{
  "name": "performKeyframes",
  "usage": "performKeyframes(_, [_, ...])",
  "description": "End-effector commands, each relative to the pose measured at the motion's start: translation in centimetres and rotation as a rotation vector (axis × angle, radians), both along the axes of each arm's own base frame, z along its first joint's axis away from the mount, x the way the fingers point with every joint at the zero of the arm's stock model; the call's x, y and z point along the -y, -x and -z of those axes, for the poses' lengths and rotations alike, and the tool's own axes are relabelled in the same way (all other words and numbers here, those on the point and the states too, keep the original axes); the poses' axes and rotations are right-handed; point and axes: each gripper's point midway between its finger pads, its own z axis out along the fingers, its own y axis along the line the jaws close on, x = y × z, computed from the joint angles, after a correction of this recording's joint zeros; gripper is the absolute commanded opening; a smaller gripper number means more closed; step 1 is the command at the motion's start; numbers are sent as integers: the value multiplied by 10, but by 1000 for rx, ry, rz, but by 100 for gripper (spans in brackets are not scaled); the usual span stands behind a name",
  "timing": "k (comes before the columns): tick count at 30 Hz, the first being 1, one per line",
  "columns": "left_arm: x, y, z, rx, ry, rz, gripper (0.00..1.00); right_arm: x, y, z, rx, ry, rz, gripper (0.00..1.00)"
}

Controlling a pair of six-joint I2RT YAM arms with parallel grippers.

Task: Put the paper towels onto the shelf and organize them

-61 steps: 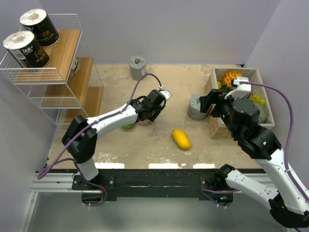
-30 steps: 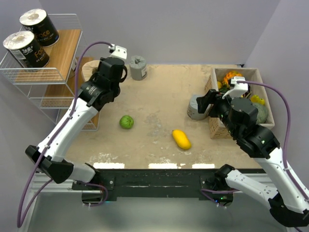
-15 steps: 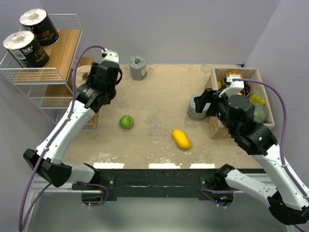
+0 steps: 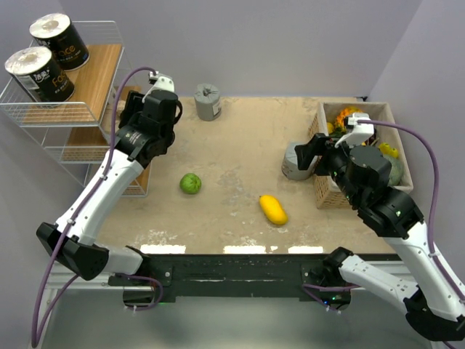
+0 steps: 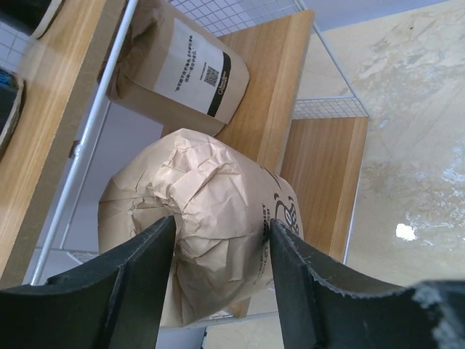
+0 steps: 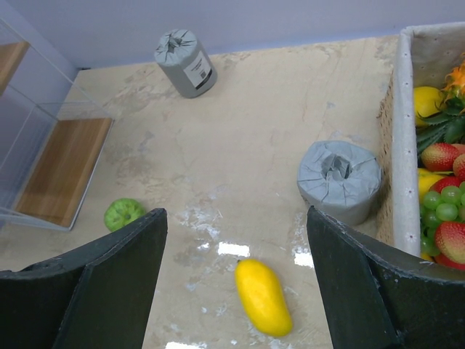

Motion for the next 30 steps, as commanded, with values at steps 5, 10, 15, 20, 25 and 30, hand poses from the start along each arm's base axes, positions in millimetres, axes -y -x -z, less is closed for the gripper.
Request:
performKeyframes(5, [-14,0,-26,73,-55,-97,60,3,2,-14,32,-5,1,82])
performKeyframes(10, [-8,-3,-29,80,-24,-58,60,6,3,-12,29,1,8,82])
performKeyframes(15, [-4,-5,-38,103,10,-30,61,8,2,-13,33,3,17,82])
performKeyframes(20, [-3,-6,-48,119,7,-31,61,6,2,-12,31,4,11,82])
performKeyframes(25, [8,-9,-46,109,28,30,61,7,2,-13,35,2,15,82])
performKeyframes(30, [37,-15,-34,75,63,140,53,5,1,-13,32,1,11,82])
